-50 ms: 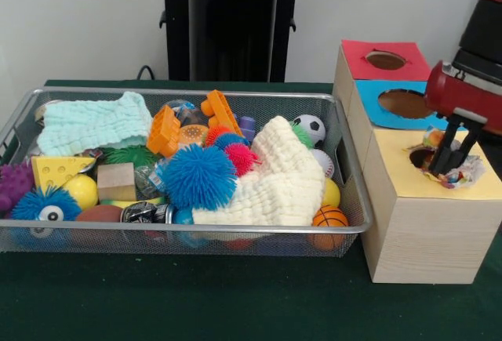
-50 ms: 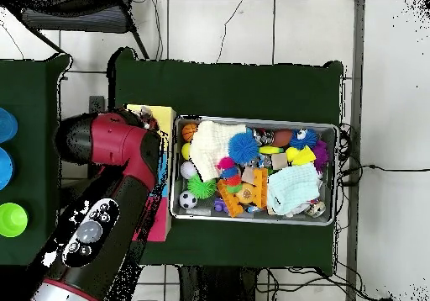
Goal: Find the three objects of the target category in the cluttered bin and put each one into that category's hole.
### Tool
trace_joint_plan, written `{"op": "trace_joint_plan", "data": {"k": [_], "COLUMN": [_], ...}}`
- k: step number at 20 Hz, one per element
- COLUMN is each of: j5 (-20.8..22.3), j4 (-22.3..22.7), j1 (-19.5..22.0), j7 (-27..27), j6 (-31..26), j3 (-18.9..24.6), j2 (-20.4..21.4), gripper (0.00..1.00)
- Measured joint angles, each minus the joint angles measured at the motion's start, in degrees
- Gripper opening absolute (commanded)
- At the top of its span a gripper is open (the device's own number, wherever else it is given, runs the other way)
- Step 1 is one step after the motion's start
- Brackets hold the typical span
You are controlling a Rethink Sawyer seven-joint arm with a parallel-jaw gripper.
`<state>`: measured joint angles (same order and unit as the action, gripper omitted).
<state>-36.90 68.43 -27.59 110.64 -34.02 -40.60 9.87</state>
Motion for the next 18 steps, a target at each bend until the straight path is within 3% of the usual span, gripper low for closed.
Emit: {"op": "trace_joint_plan", "data": {"k": [10,18], "j5": [1.5,1.7], "j4": [-0.8,-1.7], "j1": [0.8,1.7], "j7": [0.0,0.0], "j6": [-8.1,-9.1], "j3": [0.0,0.5], "j2": [-1.5,-1.8], "gripper": [0.00,0.00]}}
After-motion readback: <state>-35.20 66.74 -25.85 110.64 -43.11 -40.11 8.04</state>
